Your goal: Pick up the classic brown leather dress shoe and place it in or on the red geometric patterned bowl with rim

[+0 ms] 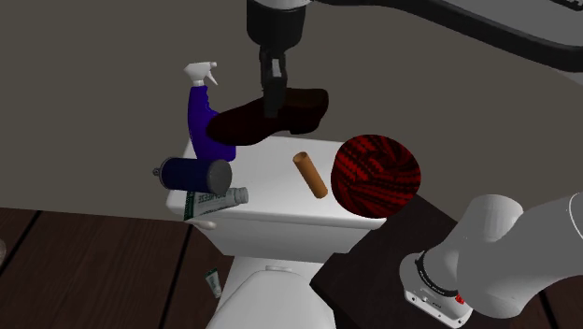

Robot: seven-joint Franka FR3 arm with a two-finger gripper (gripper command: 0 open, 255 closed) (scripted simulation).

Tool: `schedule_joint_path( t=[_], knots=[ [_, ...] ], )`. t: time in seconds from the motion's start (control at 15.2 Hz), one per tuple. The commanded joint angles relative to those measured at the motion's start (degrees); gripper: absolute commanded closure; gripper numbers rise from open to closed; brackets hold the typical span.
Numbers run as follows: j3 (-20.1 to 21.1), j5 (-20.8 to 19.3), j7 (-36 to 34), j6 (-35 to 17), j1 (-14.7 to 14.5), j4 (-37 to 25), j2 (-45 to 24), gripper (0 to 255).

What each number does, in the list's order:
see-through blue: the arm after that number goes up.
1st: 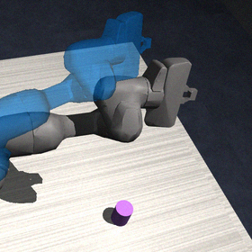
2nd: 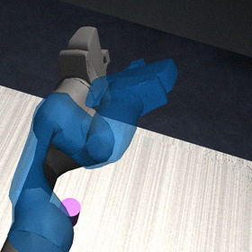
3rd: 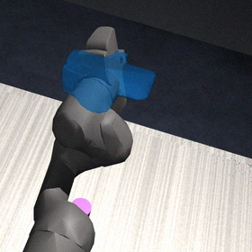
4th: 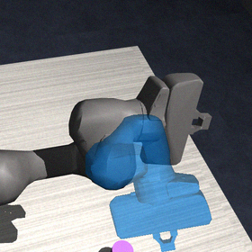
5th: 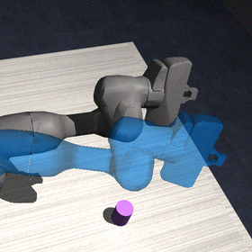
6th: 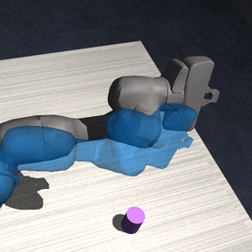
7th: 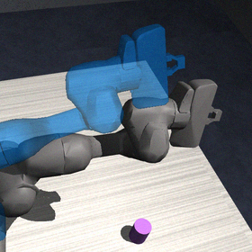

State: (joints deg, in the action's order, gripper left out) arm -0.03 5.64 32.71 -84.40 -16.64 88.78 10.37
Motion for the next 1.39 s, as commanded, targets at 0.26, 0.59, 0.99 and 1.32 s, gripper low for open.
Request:
schedule_joint_path(
  t=[0.26,0.59,0.99,1.32],
  knots=[
    [-1.5,-0.3,2.1,2.7,0.9,8.9,11.5,255],
    [-3.0,-1.0,3.9,6.4,1.6,14.5,20.5,255],
    [-5.1,-2.5,6.2,12.4,2.5,18.4,30.3,255],
    [-5.6,-3.1,6.9,12.0,2.8,22.6,34.1,255]
  ],
)
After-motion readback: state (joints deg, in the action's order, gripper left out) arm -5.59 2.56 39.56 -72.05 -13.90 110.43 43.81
